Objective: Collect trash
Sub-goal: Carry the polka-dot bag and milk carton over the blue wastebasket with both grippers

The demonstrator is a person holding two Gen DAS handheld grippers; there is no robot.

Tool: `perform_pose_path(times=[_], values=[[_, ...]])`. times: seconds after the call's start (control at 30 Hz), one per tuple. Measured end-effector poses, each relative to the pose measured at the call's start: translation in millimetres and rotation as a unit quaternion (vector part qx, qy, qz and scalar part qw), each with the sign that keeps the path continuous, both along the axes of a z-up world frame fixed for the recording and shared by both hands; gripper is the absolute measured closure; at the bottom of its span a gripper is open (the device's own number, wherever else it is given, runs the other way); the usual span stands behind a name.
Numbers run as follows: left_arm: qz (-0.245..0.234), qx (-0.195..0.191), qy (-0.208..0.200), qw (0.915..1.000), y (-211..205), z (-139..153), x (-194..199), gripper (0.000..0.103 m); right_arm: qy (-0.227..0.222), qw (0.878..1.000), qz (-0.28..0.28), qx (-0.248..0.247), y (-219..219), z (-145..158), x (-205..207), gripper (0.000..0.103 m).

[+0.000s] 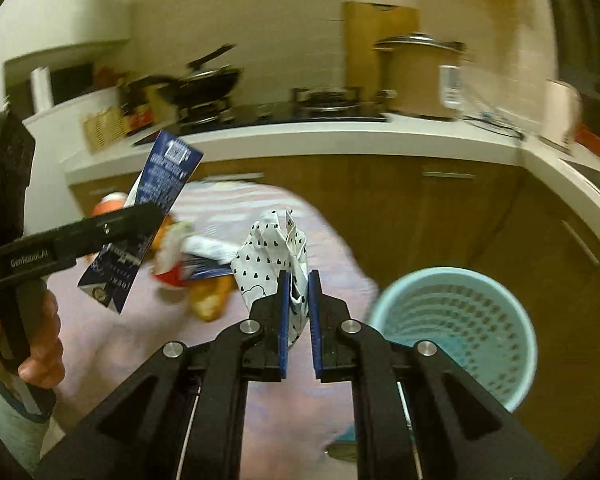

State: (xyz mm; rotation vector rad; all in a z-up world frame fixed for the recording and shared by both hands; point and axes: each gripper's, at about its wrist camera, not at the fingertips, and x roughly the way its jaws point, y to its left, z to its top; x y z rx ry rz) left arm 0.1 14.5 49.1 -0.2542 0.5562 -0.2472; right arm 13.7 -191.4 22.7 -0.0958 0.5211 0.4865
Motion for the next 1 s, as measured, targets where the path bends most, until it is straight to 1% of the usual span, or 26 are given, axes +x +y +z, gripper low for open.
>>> perform_pose_path(times=[0.07, 0.23, 0.37, 0.43, 0.5, 0.63, 0.67, 0.8, 0.87, 0.9, 0.97, 1.0], values=[[-0.014, 0.006, 0.011, 0.9998, -21, -4, 17, 0.039, 0.000, 1.000, -0.027, 0.004, -24, 0, 9, 0.096], [-0.057, 0.003, 0.037, 0.9977, -68, -15, 57, 0.039, 0.010, 0.997, -0.082, 0.005, -68, -10, 29, 0.096], [-0.089, 0.005, 0.068, 0.9937, -108, -34, 87, 0.039, 0.032, 0.991, -0.128, -0.004, -101, -32, 48, 0.096], [-0.099, 0.005, 0.085, 0.9914, -124, -46, 100, 0.039, 0.053, 0.987, -0.150, -0.010, -116, -49, 60, 0.096], [-0.108, 0.007, 0.103, 0.9888, -141, -61, 114, 0.039, 0.076, 0.983, -0.165, -0.015, -122, -65, 70, 0.096], [-0.121, 0.014, 0.132, 0.9838, -162, -86, 131, 0.039, 0.127, 0.973, -0.190, -0.015, -139, -96, 89, 0.096], [-0.125, 0.016, 0.140, 0.9820, -169, -94, 135, 0.039, 0.135, 0.972, -0.194, -0.015, -143, -101, 91, 0.096], [-0.138, 0.022, 0.155, 0.9780, -180, -108, 140, 0.038, 0.160, 0.966, -0.201, -0.020, -149, -120, 98, 0.095], [-0.138, 0.026, 0.162, 0.9767, -183, -112, 142, 0.032, 0.166, 0.965, -0.202, -0.018, -150, -122, 100, 0.094], [-0.137, 0.026, 0.164, 0.9765, -183, -113, 143, 0.026, 0.171, 0.964, -0.201, -0.015, -151, -123, 102, 0.093], [-0.136, 0.025, 0.161, 0.9772, -182, -112, 142, 0.026, 0.176, 0.963, -0.206, -0.014, -152, -125, 103, 0.086], [-0.136, 0.025, 0.161, 0.9773, -181, -111, 142, 0.026, 0.177, 0.962, -0.207, -0.014, -153, -127, 104, 0.085]])
